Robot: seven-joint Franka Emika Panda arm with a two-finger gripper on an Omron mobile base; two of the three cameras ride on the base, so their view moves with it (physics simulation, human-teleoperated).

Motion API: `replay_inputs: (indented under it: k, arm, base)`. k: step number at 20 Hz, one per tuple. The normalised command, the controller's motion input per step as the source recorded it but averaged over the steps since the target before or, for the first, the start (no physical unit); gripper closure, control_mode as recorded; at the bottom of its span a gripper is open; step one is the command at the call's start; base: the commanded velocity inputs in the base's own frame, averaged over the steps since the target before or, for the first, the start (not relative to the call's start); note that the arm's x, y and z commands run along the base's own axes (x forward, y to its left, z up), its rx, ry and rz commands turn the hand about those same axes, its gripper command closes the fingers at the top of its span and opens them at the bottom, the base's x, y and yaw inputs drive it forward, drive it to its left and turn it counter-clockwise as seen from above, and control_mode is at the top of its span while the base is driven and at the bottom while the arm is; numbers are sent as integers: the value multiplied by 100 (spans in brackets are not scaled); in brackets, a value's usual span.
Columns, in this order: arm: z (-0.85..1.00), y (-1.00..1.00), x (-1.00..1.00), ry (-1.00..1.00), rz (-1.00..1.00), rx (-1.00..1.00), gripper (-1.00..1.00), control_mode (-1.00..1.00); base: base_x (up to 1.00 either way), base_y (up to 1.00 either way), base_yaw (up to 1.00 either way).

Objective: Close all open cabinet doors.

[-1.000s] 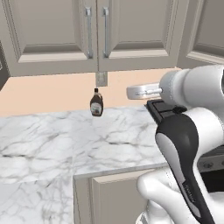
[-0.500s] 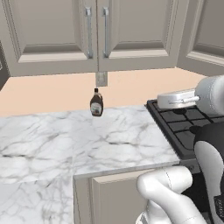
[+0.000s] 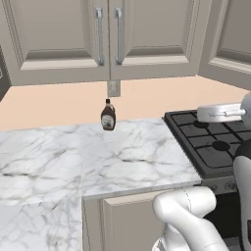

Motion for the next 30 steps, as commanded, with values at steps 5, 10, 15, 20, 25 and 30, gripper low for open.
replay_inputs:
  k: [5, 10, 15, 20, 25, 30]
  arm:
    - [0, -45, -14, 3, -9, 0, -100, -100]
    - [0, -34, -7, 0, -1, 0, -100, -100]
    - [0, -10, -2, 0, -4, 0, -100, -100]
    - [0, 0, -3, 0, -2, 0, -100, 100]
    - [0, 0, 0, 0, 0, 0, -100, 100]
    - [0, 0, 0, 0, 0, 0, -100, 100]
  base:
    - [0, 0, 0]
    - [0, 0, 0]
    - [0, 0, 0]
    - [-7, -1, -2]
    - [-51, -28, 0]
    - [-79, -63, 0]
